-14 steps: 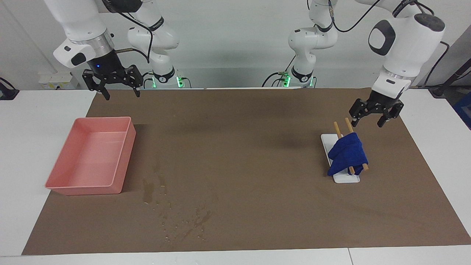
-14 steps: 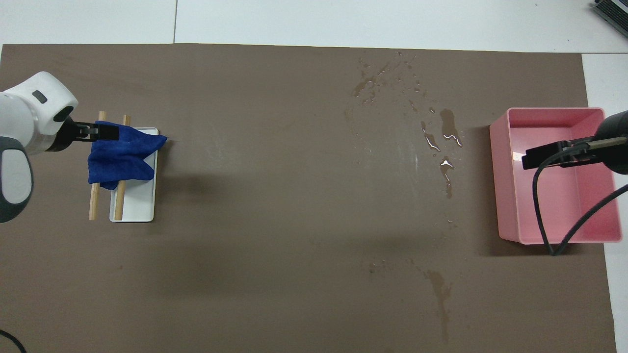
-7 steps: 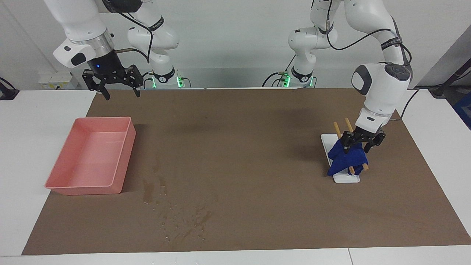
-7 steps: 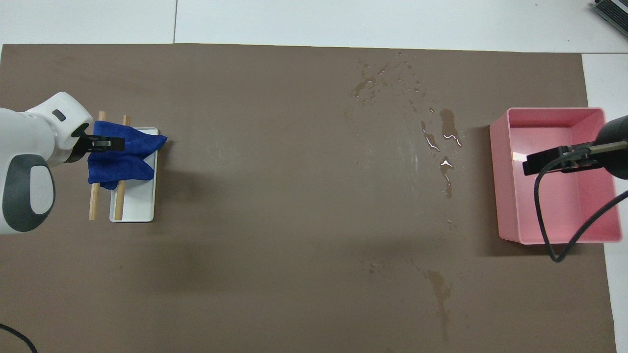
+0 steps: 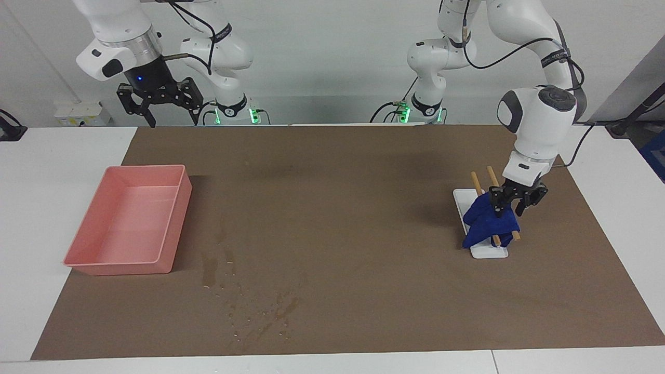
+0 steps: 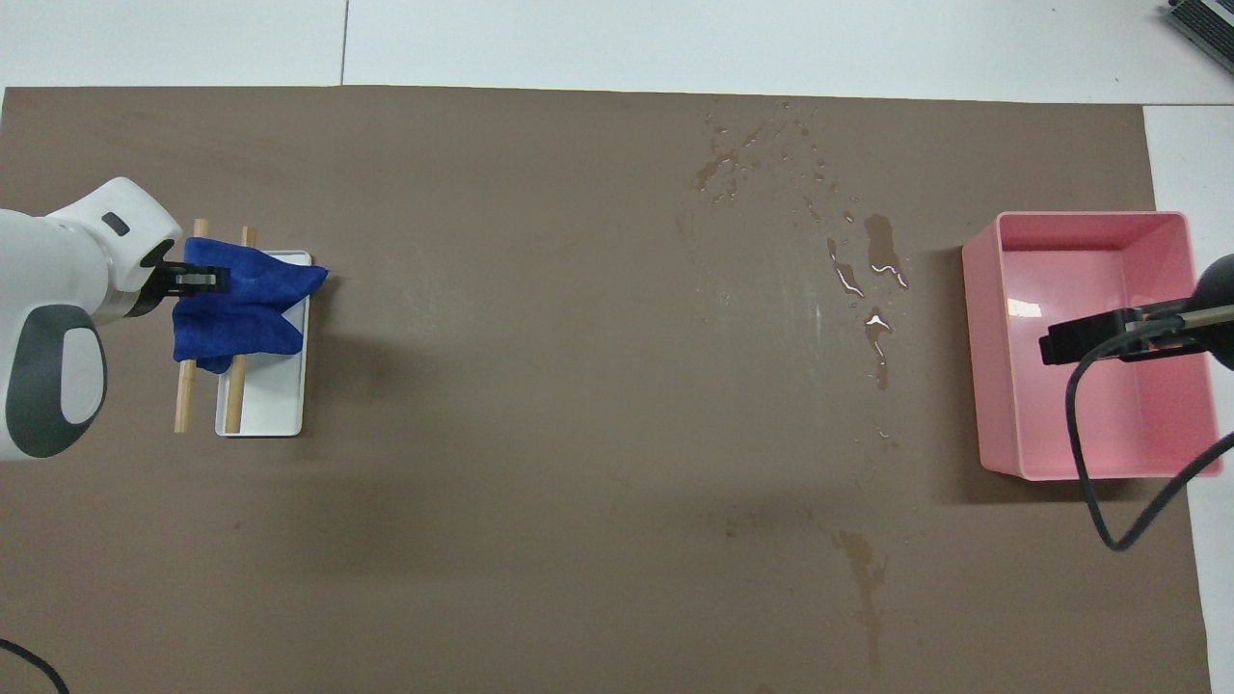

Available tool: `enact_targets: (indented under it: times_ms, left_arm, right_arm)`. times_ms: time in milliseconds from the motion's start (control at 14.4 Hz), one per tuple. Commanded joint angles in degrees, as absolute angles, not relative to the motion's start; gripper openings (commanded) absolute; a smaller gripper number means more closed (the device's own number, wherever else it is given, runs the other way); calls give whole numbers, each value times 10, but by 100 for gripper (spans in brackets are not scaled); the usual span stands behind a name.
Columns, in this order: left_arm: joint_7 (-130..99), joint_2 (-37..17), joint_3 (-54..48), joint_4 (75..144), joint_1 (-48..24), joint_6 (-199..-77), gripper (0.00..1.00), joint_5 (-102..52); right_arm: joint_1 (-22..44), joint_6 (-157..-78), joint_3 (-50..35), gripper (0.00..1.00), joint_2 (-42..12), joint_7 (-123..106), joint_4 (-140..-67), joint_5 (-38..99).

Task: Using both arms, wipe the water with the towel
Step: 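Move the left gripper onto the blue towel and grasp it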

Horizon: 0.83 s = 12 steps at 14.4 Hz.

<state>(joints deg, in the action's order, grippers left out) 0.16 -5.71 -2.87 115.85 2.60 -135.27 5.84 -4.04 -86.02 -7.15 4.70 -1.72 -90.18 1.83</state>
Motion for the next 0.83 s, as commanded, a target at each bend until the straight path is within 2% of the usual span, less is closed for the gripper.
enact_targets:
  times_ms: [0, 139, 278, 556, 765]
  left_arm:
    - [-16, -50, -28, 1157, 23, -1345, 43, 83]
    - [-23, -50, -28, 1155, 20, -1344, 26, 95]
    - [-32, -50, -28, 1155, 20, -1344, 0, 96]
    - [-40, -52, -29, 1151, 25, -1343, 0, 95]
    - [-96, -54, -32, 1092, 24, -1263, 0, 31]
  right_arm:
    - [-42, -913, -74, 100, 78, -12, -960, 38]
    - [-42, -950, -74, 100, 98, -6, -1010, 82]
    - [-42, -963, -74, 100, 101, 17, -1015, 111]
    - [-42, -952, -76, 100, 104, 17, -1008, 111]
    - [-46, -920, -76, 100, 115, -16, -1015, 110]
